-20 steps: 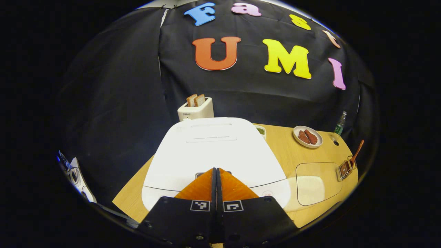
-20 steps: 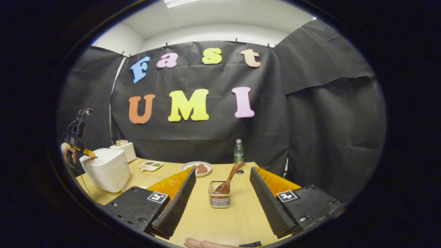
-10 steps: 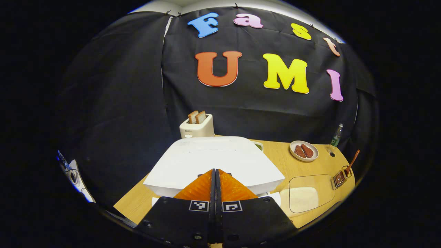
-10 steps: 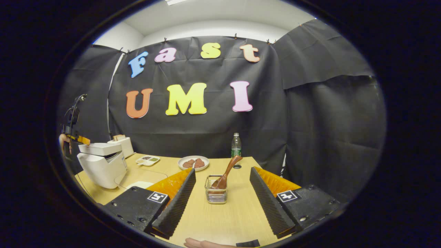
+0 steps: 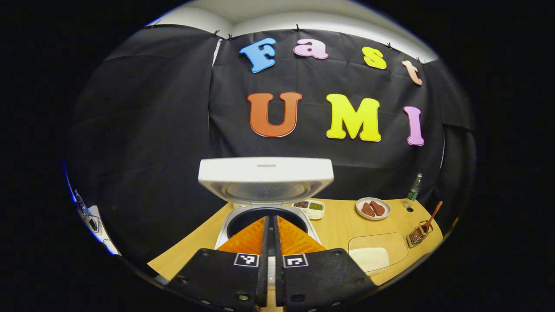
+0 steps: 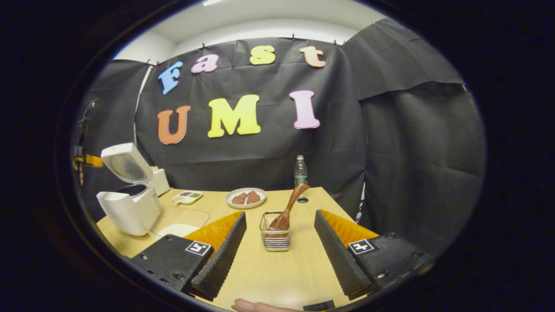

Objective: Close the left gripper, press the button to open the rice cooker; take a wooden spoon from the chopstick holder with the right hand, scoop a spoonful of rice and pour it into the rice cooker, then put the wooden spoon back into the chopstick holder.

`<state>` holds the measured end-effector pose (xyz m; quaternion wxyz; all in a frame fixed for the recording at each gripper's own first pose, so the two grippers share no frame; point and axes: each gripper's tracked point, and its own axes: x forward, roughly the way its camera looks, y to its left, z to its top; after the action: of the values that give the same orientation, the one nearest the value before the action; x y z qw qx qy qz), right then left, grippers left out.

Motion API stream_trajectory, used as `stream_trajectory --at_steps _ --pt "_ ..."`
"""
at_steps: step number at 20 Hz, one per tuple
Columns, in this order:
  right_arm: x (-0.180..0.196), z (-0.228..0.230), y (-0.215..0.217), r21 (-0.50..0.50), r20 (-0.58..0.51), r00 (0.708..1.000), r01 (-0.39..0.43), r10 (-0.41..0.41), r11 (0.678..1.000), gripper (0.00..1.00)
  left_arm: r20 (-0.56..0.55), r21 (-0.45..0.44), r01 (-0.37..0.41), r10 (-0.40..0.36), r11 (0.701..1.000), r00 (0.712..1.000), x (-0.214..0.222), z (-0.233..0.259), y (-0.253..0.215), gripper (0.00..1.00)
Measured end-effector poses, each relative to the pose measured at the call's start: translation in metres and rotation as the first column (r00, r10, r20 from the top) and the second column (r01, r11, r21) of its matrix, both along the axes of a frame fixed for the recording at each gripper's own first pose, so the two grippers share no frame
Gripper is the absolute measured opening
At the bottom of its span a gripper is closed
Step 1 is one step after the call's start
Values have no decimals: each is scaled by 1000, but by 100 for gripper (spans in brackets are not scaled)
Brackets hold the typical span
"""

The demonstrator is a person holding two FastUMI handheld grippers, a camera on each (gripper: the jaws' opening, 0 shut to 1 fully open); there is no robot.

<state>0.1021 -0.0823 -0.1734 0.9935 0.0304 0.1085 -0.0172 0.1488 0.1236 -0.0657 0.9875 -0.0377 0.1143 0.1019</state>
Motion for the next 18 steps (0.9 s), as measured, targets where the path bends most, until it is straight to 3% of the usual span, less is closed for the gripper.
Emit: stream_trajectory --at_steps 1,2,3,4,6,9,15,18 --pt "1 -2 2 2 -1 1000 -6 6 1000 100 14 16 -1 1 1000 1000 -8 4 -3 17" --pt "4 -6 3 1 -4 1000 -13 13 1000 99 33 29 10 -11 1000 999 -16 8 -10 41" --pt "5 -8 3 0 -4 1000 -16 16 1000 100 45 42 9 -11 999 999 -27 12 -16 48" --pt "8 -10 3 0 -2 1000 -17 17 1000 100 58 58 6 -9 998 998 -37 16 -20 67" --pt "12 -13 2 9 2 1000 -19 19 1000 99 82 62 13 -18 998 996 -52 21 -30 84" --pt "22 -18 -1 20 8 1000 -19 19 1000 96 126 38 21 -26 999 992 -76 24 -44 95" --pt "63 -30 -2 61 14 1000 -21 20 998 100 171 43 66 -72 997 983 -113 10 -64 94" --pt "93 -51 0 108 -45 999 -13 18 994 99 191 62 80 -90 995 977 -125 2 -76 94"
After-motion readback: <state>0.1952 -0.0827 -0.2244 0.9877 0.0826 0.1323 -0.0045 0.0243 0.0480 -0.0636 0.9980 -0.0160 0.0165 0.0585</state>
